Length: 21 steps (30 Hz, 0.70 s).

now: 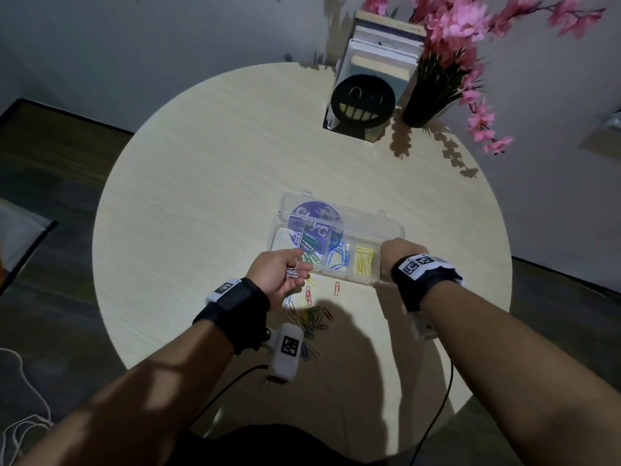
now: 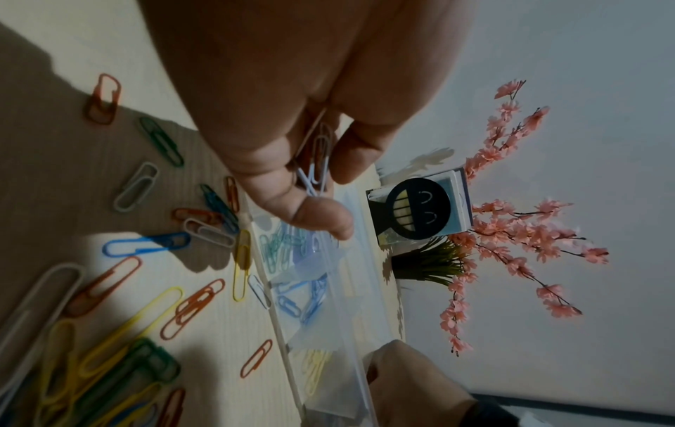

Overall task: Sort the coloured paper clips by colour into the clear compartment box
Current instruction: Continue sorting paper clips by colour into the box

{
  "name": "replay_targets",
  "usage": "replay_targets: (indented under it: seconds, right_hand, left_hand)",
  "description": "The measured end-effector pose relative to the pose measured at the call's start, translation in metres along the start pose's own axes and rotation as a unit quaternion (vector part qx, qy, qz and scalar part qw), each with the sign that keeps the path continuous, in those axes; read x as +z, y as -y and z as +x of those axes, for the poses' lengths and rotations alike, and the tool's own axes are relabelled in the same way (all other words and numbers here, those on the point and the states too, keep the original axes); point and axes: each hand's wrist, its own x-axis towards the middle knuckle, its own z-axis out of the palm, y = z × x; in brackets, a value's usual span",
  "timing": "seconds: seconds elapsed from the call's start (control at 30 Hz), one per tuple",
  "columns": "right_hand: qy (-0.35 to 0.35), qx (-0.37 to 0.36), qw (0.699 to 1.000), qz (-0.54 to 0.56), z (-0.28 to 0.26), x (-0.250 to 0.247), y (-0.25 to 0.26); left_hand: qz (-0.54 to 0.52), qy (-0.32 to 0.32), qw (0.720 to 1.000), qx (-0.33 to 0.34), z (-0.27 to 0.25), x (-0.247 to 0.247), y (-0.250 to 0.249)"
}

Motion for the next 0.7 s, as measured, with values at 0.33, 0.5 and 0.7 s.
replay_targets:
  seconds: [0.33,0.5,0.7]
  right_hand:
    - [0.03,0.048,0.978,0.2,-0.009,-0.019,-0.04]
    - [0.023,0.051,0.98,0.189,-0.004,-0.009,-0.027]
    - [0.013,0.032,0.994,0.102,0.001,-0.005,-0.02]
  left_hand:
    - [-0.002,0.004,1.0,0.001,0.003,0.001,-0.001]
    - [0.0,0.007,1.0,0.001,0.003,0.0,-0.001]
    - [0.005,0.008,1.0,0.006,0.003,-0.001,0.0]
